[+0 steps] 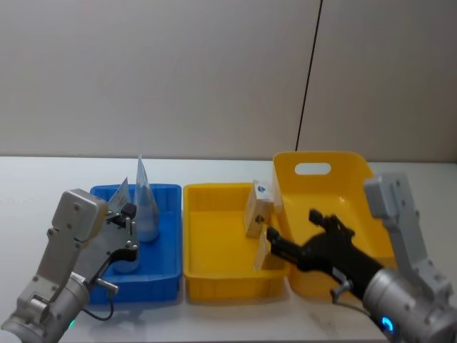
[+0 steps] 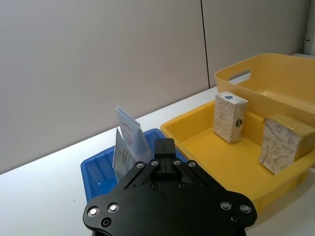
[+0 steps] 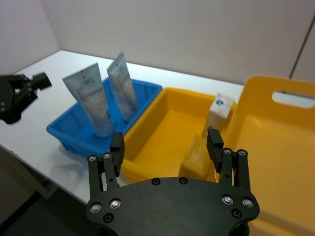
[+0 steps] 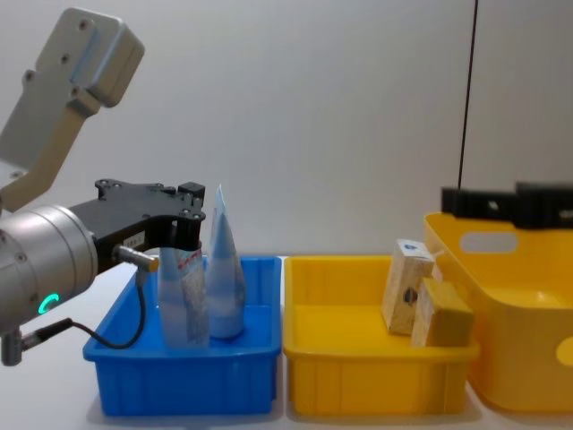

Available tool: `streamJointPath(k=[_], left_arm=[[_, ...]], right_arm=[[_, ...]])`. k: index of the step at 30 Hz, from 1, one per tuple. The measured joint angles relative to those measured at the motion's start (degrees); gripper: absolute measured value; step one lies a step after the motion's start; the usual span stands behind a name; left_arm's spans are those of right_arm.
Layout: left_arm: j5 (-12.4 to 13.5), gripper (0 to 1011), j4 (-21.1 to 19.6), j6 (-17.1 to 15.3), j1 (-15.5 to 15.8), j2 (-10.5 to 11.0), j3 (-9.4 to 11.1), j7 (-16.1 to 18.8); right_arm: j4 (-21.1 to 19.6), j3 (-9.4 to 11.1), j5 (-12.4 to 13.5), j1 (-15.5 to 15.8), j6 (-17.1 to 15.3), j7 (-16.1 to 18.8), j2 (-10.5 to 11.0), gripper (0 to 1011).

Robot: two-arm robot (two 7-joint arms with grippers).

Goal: Bimanual collaborative sorting of washing and personal care products

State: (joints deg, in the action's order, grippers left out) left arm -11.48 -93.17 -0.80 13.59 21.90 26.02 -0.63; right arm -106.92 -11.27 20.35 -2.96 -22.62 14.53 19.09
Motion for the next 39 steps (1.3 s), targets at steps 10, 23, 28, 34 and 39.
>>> streamJointPath(k=[10,23,28,34,39], left_arm=[[0.0,0,0.0,0.0,0.0,0.0,0.0,0.0],[0.0,0,0.0,0.0,0.0,0.0,0.0,0.0],[0.0,0,0.0,0.0,0.0,0.0,0.0,0.0],[0.0,0,0.0,0.0,0.0,0.0,0.0,0.0],[0.0,0,0.0,0.0,0.0,0.0,0.0,0.0]], right_arm=[[-2.0,1.4,-2.2,7.7,1.8,-5.0,-0.7,1001],[3.6,1.4,-3.0,8.2,2.9,-6.4,-2.6,1001],[6.3,0.9,-2.8,6.6,2.9,-5.6,-3.2,1001],[9.7,0.0,-2.3,4.2,3.1,-4.4,-4.0,1002],[12.2,-1.0,-2.0,2.4,3.3,-3.7,-4.7,1001]])
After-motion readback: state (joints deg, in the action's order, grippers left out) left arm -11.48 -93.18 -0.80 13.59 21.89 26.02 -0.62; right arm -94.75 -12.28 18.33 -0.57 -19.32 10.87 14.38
